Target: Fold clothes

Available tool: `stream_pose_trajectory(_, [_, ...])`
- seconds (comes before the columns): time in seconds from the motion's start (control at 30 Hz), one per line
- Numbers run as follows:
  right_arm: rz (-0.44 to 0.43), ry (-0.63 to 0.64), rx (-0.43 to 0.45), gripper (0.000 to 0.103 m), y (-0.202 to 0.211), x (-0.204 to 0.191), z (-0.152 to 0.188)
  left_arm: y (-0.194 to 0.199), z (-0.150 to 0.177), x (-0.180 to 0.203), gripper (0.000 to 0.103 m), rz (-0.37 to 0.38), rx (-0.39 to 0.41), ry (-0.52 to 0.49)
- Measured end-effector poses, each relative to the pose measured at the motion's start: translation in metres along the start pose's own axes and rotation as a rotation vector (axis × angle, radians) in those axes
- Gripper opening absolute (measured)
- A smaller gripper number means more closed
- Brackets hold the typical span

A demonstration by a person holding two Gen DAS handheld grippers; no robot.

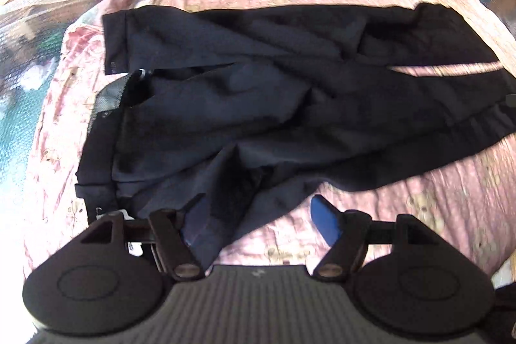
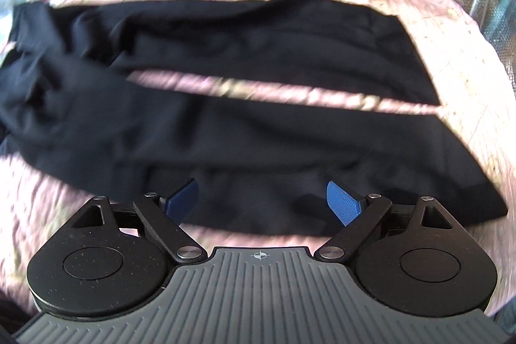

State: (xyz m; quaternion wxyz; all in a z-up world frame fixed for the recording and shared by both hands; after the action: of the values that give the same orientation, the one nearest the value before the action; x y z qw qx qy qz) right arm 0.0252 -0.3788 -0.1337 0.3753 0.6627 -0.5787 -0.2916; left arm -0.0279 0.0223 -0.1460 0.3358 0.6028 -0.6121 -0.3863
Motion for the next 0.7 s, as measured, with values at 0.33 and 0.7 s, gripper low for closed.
stream_pose_trajectory(0.33, [0.114, -0.133, 0.093, 0.092, -0.1, 0.141, -0.118, -0.007, -0.057, -0.032, 0.075, -0.154, -0.027, 0.165])
stream_pose_trajectory(0.7, [0.064, -0.147, 0.041, 0.032, -0.244, 0.195, -0.199, -0.006, -0.066, -0.016, 0.076, -0.222, -0.081, 0.249])
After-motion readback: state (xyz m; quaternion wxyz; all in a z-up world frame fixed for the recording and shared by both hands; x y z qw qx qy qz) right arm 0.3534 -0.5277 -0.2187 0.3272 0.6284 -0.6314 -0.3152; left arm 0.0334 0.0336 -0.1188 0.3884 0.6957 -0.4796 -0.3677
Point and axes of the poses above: each gripper's, at about its wrist camera, not at the fingertips, and y roughly against the way its jaws point, x to its right, z to its underside, the point moved 7 cm from there along -y, roughly the way its jaws point, and after that the axes turned 4 degrees about x, right-handed, at the moved point
